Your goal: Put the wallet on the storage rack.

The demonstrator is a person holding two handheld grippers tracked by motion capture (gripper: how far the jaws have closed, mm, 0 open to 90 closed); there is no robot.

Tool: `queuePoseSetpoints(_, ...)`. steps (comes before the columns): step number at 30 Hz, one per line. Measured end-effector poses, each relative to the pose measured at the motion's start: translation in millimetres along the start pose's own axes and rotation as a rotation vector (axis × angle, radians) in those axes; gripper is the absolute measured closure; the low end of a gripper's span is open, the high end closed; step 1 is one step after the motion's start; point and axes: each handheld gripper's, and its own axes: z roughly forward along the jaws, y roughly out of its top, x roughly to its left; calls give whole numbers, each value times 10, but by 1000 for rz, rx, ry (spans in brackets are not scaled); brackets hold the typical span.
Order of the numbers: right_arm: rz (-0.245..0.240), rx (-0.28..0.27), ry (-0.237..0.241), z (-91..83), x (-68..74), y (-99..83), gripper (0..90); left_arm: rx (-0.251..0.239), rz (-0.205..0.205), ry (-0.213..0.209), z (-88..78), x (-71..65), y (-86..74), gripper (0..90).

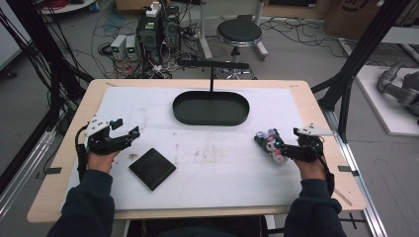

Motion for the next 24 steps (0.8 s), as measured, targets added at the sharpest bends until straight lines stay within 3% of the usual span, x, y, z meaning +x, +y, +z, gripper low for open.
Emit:
queuePoseSetpoints(4,-4,-2,3,0,14,7,211,33,2,-54,12,-33,-13,279)
queuePoseSetpoints(7,-7,1,3,24,19,22,211,100,3,-131,72,-51,-57,323)
queuePoseSetpoints(14,-19,16,1,47,20,17,211,239,23,-263,205,-136,-152,377)
queuePoseSetpoints(17,-15,18,-2,41,24,17,211,314,34,-295,261,-167,-205,370)
queuePoseSetpoints(18,-15,18,-2,41,24,17,211,314,34,-295,261,-167,-205,370)
queuePoseSetpoints(21,-16,20,-1,45,26,17,211,371,12,-328,294,-169,-242,375)
queuePoseSetpoints(22,-19,22,-3,50,26,17,212,393,14,-342,305,-167,-256,419)
queuePoseSetpoints(24,-18,25,-3,52,27,17,212,436,18,-366,334,-171,-291,424)
